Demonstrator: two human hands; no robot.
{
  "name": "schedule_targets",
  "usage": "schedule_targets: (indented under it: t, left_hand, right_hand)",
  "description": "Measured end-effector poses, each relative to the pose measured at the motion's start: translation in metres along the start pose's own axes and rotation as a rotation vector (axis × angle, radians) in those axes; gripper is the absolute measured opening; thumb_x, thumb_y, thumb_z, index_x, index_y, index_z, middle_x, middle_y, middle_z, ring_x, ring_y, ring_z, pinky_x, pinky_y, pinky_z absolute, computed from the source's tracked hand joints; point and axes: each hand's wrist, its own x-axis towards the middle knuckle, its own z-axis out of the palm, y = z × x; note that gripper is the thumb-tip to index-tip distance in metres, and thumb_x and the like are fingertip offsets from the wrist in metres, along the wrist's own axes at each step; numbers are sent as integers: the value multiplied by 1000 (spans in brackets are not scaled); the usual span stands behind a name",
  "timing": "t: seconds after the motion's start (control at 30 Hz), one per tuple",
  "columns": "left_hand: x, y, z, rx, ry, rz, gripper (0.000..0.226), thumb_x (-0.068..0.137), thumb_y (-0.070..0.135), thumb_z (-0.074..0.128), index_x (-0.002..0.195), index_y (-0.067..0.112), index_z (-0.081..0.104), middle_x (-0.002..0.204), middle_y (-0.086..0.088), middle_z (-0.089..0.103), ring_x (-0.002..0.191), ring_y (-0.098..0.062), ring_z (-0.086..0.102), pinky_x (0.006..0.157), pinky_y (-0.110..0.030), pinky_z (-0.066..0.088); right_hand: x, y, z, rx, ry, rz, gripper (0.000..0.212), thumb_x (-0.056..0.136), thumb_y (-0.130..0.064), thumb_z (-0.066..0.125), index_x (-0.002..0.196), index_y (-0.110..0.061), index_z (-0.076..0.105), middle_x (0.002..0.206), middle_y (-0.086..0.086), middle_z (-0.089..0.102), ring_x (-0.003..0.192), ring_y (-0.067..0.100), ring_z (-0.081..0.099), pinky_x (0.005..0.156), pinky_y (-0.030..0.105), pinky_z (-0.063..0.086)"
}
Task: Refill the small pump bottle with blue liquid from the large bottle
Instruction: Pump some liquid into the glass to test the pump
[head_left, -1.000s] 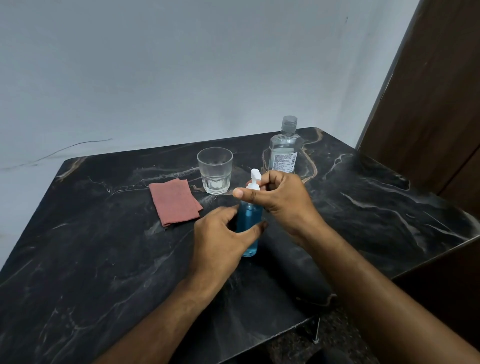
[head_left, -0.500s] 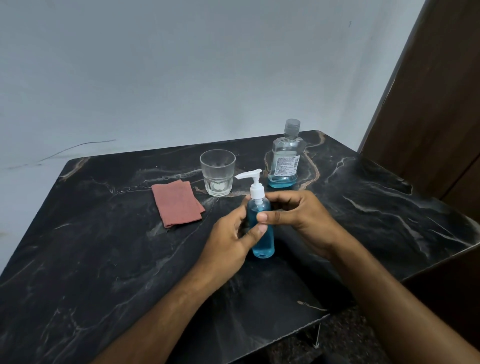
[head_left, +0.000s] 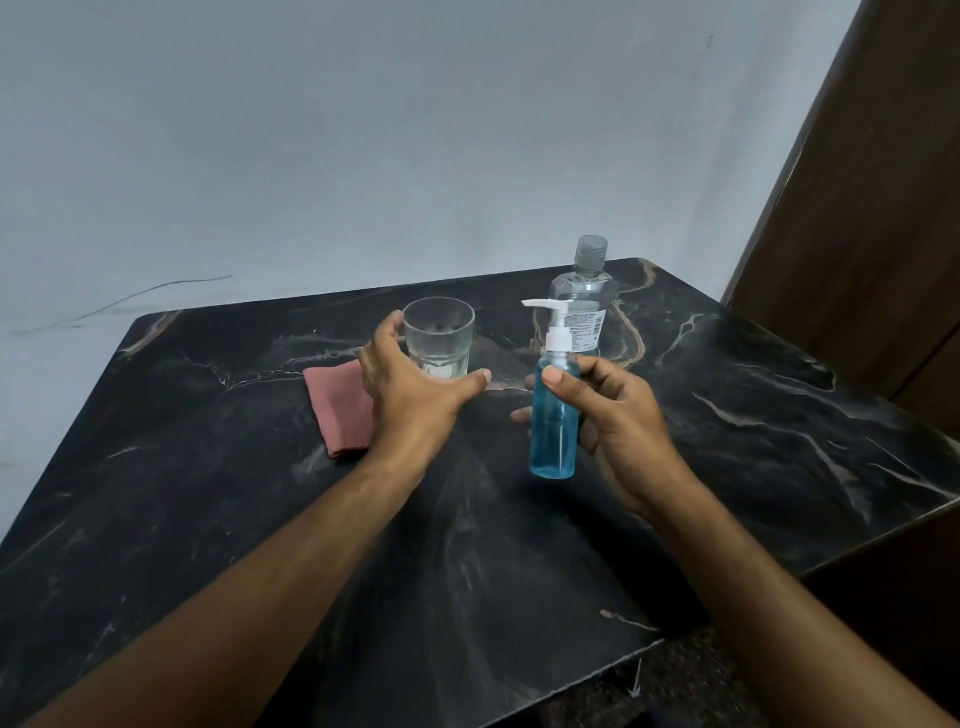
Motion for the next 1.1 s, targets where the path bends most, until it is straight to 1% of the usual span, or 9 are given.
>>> schedule_targets:
  t: [0.17, 0.27, 0.4, 0.57, 0.67, 0.8, 0.93, 1.0, 1.1]
  left_hand:
    - [42, -15, 23, 34, 7, -69, 140, 60, 28, 99, 163, 20, 3, 166, -8, 26, 152, -26, 29, 123, -41, 32]
    - [52, -24, 32, -4, 39, -85, 132, 58, 30, 99, 161, 17, 17, 155, -6, 45, 141, -23, 45, 110, -29, 40]
    - [56, -32, 37, 24, 73, -62, 106, 61, 33, 98, 149, 16, 41, 142, -1, 58, 128, -20, 56, 94, -21, 42]
    - [50, -30, 29, 29, 84, 0, 92, 62, 34, 97, 142, 17, 53, 135, 1, 65, 121, -17, 62, 90, -21, 48]
    - [32, -23, 20, 12, -17, 103, 91, 62, 29, 96, 142, 20, 54, 134, 0, 64, 123, -17, 62, 101, -33, 54]
    - [1, -6, -2, 67, -221, 294, 92, 59, 38, 92, 142, 31, 52, 132, 7, 62, 120, -11, 61, 99, -26, 55]
    - [-26, 6, -19, 85, -358, 363, 93, 52, 46, 81, 140, 36, 52, 128, 20, 60, 120, -1, 60, 96, -12, 50]
    - [-35, 7, -23, 89, -386, 368, 94, 51, 45, 80, 140, 34, 53, 127, 21, 59, 120, 4, 59, 94, -6, 47]
    - [-41, 6, -25, 95, -394, 349, 94, 53, 36, 85, 141, 33, 53, 127, 19, 59, 120, 3, 58, 98, -12, 48]
  right_hand:
    - [2, 2, 2, -9, 30, 5, 35, 88, -19, 71, 115, 0, 59, 96, 21, 67, 65, 36, 70, 63, 46, 61]
    - [2, 2, -1, -80, 41, 10, 32, 94, -19, 66, 122, -5, 60, 91, 17, 66, 62, 26, 66, 58, 40, 59]
    - [4, 0, -5, -126, 37, -6, 49, 92, -20, 69, 137, -34, 53, 94, 16, 71, 62, 30, 68, 57, 42, 59]
    - [5, -1, -5, -178, -53, -73, 72, 92, -15, 70, 142, -55, 38, 93, 17, 68, 62, 40, 69, 56, 47, 58]
    - [5, -1, -6, -319, -20, -154, 81, 92, -11, 68, 141, -64, 32, 101, 7, 71, 72, 40, 72, 58, 39, 61]
    - [3, -7, -9, -440, -7, -219, 88, 82, -2, 67, 142, -57, 32, 115, 2, 68, 87, 27, 72, 66, 26, 60]
    - [-10, -13, -14, -527, -30, -216, 86, 73, -6, 63, 137, -57, 36, 93, 1, 72, 54, 29, 68, 48, 31, 57]
    - [-17, -16, -15, -604, -54, -252, 91, 73, -4, 64, 138, -59, 35, 94, -7, 73, 52, 21, 66, 49, 30, 58]
    - [-21, -18, -15, -725, -94, -289, 95, 75, 3, 67, 142, -58, 36, 87, 7, 72, 56, 29, 66, 52, 36, 61]
